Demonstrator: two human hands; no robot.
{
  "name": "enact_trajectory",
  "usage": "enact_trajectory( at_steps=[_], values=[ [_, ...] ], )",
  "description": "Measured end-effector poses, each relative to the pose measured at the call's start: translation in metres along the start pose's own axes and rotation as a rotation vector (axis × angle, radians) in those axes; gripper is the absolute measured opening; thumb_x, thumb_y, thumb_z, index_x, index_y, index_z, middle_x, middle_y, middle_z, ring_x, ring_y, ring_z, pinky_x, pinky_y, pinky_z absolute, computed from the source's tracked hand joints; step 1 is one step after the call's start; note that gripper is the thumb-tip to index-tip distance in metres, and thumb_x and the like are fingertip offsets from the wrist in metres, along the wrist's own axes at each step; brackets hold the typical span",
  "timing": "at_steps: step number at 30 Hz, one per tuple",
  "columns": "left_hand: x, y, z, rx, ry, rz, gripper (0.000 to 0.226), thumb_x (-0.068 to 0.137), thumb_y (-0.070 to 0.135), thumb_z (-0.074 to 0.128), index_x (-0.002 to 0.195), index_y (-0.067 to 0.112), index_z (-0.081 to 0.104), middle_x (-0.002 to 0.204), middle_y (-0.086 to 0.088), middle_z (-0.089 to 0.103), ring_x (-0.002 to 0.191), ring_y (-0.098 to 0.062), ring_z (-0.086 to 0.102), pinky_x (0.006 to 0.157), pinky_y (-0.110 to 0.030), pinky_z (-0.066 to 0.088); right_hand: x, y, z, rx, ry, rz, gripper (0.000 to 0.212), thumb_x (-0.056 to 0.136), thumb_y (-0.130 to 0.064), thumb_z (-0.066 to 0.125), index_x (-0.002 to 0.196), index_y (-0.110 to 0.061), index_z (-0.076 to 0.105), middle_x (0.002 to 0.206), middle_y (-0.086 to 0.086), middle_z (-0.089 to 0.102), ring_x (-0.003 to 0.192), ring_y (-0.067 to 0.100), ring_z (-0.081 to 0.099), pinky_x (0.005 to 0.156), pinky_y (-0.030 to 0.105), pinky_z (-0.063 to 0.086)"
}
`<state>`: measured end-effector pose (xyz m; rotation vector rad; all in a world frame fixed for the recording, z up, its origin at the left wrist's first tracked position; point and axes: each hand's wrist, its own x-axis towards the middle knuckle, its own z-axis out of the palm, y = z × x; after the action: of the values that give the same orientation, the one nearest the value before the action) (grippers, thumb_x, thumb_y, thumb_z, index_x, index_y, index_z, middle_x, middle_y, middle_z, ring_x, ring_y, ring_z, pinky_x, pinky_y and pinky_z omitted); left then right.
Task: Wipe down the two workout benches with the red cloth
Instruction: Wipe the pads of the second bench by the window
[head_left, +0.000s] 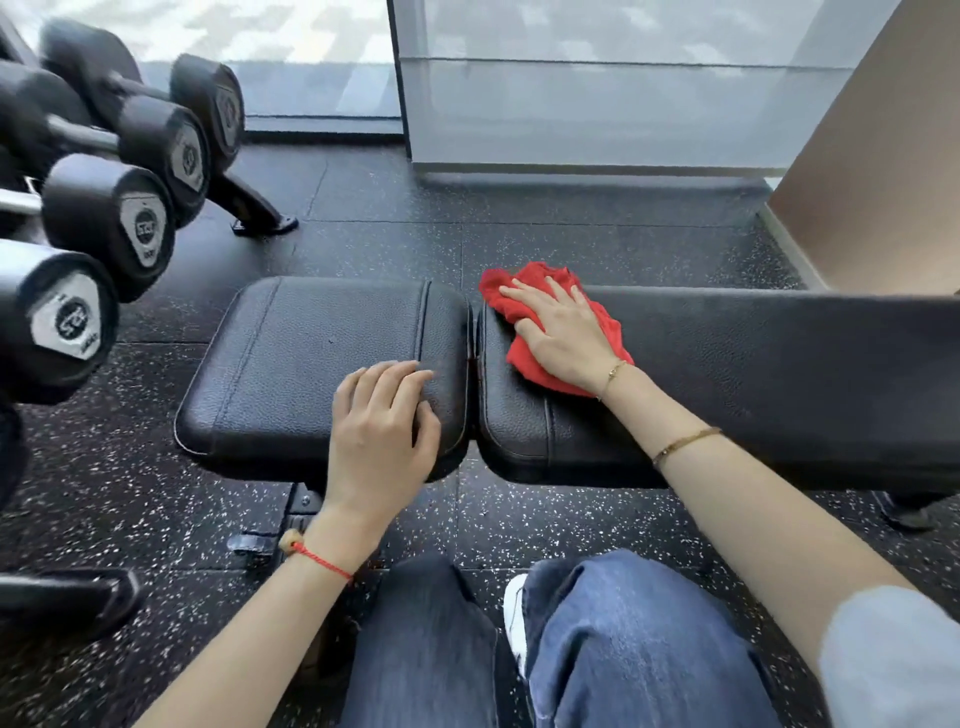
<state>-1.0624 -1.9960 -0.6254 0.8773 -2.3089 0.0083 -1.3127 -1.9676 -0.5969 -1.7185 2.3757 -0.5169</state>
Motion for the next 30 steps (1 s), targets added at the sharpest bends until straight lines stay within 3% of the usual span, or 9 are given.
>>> enact_trajectory(
  at_steps=[6, 10, 12, 18, 20, 26, 30],
  values=[
    [-0.008, -0.079, -0.034, 0.124, 0.030, -0.200, 0.032, 0.089, 0.016, 0.052, 0.118, 0.010, 0.066, 0.123, -0.008, 0.066, 0.118, -0.031, 0.058, 0.107, -0.046, 0.038, -0.007, -0.084, 0.035, 0.013, -0.128, -0.466, 0.054, 0.093, -0.021, 0.047, 0.146, -0.031, 0.039, 0.157, -0.013, 0.031, 0.150, 0.022, 0.013, 0.122, 0.043, 0.002],
    [-0.004, -0.115, -0.039, 0.157, 0.003, -0.248, 0.033, 0.089, 0.016, 0.051, 0.118, 0.009, 0.065, 0.123, -0.010, 0.065, 0.119, -0.032, 0.057, 0.106, -0.048, 0.037, -0.031, -0.102, 0.050, -0.042, -0.179, -0.725, 0.059, 0.089, -0.023, 0.047, 0.146, -0.032, 0.038, 0.157, -0.015, 0.030, 0.151, 0.020, 0.010, 0.123, 0.045, 0.000],
    [0.000, -0.125, -0.037, 0.148, -0.018, -0.266, 0.033, 0.089, 0.018, 0.051, 0.118, 0.009, 0.065, 0.123, -0.009, 0.065, 0.119, -0.031, 0.056, 0.106, -0.047, 0.037, -0.026, -0.101, 0.050, -0.016, -0.172, -0.690, 0.058, 0.089, -0.023, 0.048, 0.145, -0.034, 0.039, 0.156, -0.016, 0.031, 0.151, 0.018, 0.011, 0.123, 0.044, 0.002],
    [0.001, -0.129, -0.030, 0.047, -0.037, -0.308, 0.037, 0.086, 0.017, 0.048, 0.118, 0.009, 0.064, 0.125, -0.008, 0.062, 0.121, -0.030, 0.054, 0.108, -0.048, 0.039, 0.054, -0.132, 0.053, -0.037, -0.120, -0.282, 0.049, 0.098, -0.030, 0.040, 0.147, -0.036, 0.037, 0.158, -0.016, 0.025, 0.151, 0.023, 0.009, 0.122, 0.045, -0.003],
    [-0.001, -0.130, -0.030, 0.041, -0.038, -0.308, 0.037, 0.086, 0.016, 0.048, 0.119, 0.009, 0.064, 0.127, -0.008, 0.062, 0.122, -0.029, 0.054, 0.108, -0.048, 0.038, 0.061, -0.149, 0.059, -0.059, -0.141, -0.292, 0.051, 0.098, -0.032, 0.039, 0.148, -0.036, 0.034, 0.159, -0.016, 0.022, 0.151, 0.024, 0.007, 0.122, 0.045, -0.004],
    [-0.002, -0.135, -0.026, 0.013, -0.024, -0.310, 0.039, 0.087, 0.017, 0.048, 0.121, 0.010, 0.064, 0.128, -0.006, 0.062, 0.121, -0.028, 0.054, 0.109, -0.047, 0.037, 0.000, -0.135, 0.057, -0.063, -0.169, -0.596, 0.057, 0.091, -0.030, 0.041, 0.147, -0.038, 0.034, 0.158, -0.018, 0.025, 0.151, 0.020, 0.011, 0.123, 0.044, 0.001],
    [-0.003, -0.136, -0.024, -0.001, -0.008, -0.313, 0.039, 0.087, 0.018, 0.047, 0.120, 0.011, 0.065, 0.128, -0.005, 0.062, 0.121, -0.026, 0.053, 0.109, -0.046, 0.036, 0.030, -0.111, 0.050, -0.066, -0.122, -0.380, 0.053, 0.095, -0.028, 0.045, 0.147, -0.036, 0.036, 0.158, -0.015, 0.027, 0.150, 0.020, 0.012, 0.122, 0.045, 0.001]
  ],
)
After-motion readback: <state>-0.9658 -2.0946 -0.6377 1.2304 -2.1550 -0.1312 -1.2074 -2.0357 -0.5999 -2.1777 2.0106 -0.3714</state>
